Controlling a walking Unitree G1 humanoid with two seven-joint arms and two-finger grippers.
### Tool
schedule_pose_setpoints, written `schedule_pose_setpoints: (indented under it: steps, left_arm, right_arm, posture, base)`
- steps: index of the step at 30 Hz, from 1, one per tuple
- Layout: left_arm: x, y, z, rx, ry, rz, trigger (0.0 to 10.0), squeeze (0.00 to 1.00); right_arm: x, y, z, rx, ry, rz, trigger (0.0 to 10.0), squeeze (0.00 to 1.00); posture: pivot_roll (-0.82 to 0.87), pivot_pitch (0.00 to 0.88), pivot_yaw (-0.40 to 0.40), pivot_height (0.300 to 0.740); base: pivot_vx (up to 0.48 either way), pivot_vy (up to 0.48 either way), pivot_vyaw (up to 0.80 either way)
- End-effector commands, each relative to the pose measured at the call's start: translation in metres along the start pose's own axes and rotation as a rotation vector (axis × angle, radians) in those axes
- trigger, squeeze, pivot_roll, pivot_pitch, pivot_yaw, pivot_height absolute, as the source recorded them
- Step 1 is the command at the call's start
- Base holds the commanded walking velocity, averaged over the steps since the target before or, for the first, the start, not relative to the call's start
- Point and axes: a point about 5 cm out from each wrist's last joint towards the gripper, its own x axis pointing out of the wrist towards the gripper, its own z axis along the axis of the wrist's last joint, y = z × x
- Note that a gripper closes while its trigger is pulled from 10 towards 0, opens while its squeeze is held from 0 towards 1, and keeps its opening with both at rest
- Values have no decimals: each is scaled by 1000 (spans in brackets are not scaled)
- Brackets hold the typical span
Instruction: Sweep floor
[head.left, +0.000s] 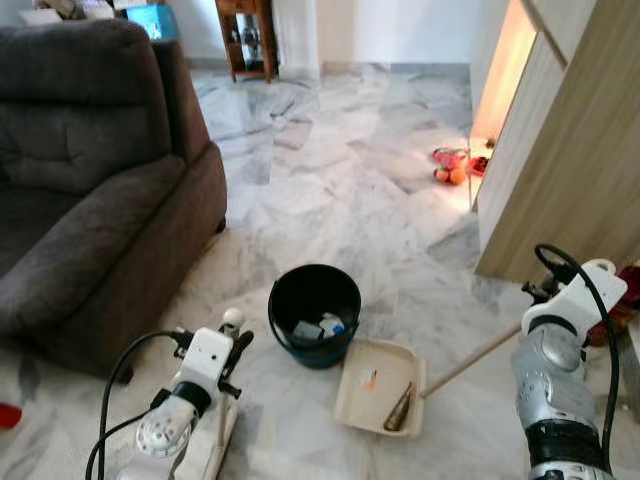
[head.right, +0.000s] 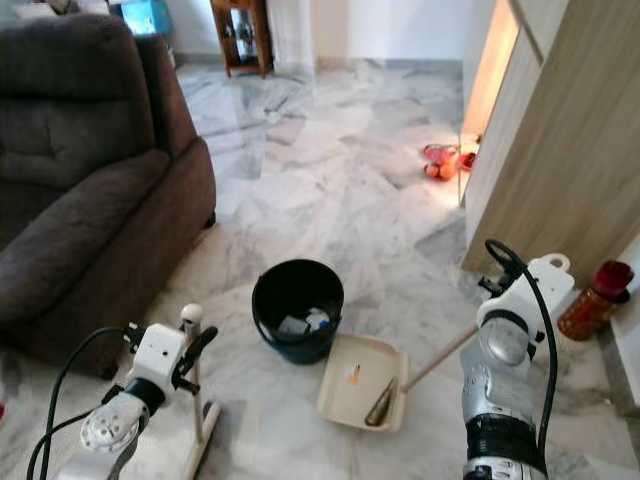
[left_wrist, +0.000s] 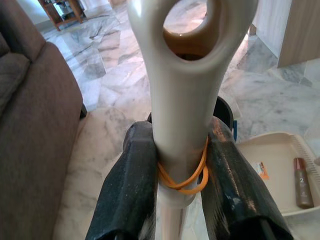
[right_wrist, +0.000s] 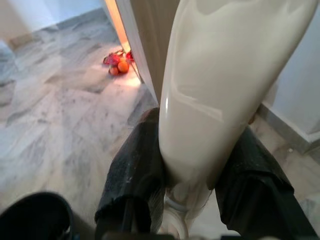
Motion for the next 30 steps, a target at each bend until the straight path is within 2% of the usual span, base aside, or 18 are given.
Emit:
schedule_pose_setpoints:
  steps: [1,7,14,17,22,25,30]
  left_arm:
    - [-2,1,-2,22,12,-8,10000,0]
    - [-3,1,-2,21,12,-7,10000,0]
    - [-3,2,-3,31,21,1,10000,0]
    - [-3,2,-3,30,22,3,10000,0]
    - [-3,2,-3,31,23,4,10000,0]
    - [-3,2,-3,33,24,6,10000,0]
    - [-3,2,-3,34,24,6,10000,0]
  right_arm:
    - [0,6,4,4,-14,27,10000,0]
    - [0,8,4,-6,-14,38,10000,0]
    - [-3,16,3,-8,3,76,10000,0]
    - [-7,29,1,-8,27,132,10000,0]
    - [-12,40,1,-3,38,180,10000,0]
    - [-21,60,9,0,41,287,10000,0]
    - [-29,74,21,9,20,376,10000,0]
  posture:
    - [153,0,60,740]
    - [152,0,60,740]
    - [151,0,60,740]
    - [150,0,60,740]
    - [153,0,60,740]
    - [151,0,61,740]
    - [151,0,61,740]
  base:
    - [-281,0,0]
    - [-279,0,0]
    - [0,0,0]
    - [0,0,0]
    - [0,0,0]
    - [0,0,0]
    - [0,0,0]
